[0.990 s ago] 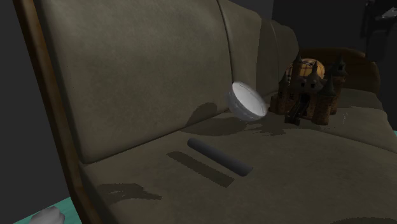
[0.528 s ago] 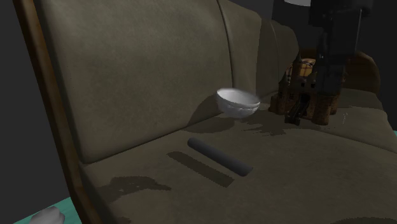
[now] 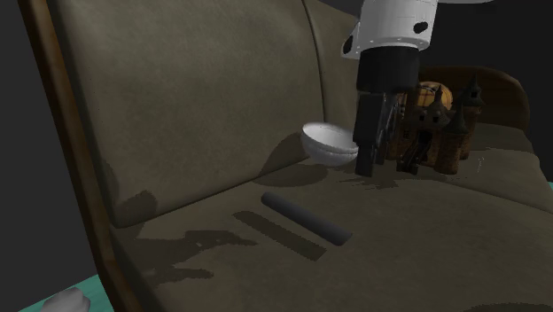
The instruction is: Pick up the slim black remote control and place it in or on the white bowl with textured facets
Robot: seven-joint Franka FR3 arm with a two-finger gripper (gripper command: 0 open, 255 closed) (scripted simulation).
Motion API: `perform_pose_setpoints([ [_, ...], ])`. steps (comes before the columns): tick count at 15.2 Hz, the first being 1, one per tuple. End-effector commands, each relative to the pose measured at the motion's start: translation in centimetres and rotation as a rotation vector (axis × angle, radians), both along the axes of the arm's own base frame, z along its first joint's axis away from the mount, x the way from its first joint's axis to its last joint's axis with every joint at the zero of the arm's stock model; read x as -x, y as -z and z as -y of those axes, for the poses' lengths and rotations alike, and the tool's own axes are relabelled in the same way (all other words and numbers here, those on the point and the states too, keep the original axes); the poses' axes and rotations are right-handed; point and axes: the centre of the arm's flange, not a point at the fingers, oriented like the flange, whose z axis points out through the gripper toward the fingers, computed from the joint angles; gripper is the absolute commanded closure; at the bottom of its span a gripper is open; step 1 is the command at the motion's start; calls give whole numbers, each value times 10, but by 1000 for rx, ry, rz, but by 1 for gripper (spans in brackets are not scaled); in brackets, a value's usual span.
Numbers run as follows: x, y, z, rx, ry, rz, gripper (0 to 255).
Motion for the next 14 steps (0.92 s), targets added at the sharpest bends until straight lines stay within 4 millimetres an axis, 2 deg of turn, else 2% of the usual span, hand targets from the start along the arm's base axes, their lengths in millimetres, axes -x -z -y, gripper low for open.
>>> perform_pose_setpoints([
  [1, -17, 15, 3, 5, 19, 12, 0],
  [9, -94, 76, 16, 23, 92, 57, 0],
  [14, -100, 100, 15, 24, 96, 59, 0],
])
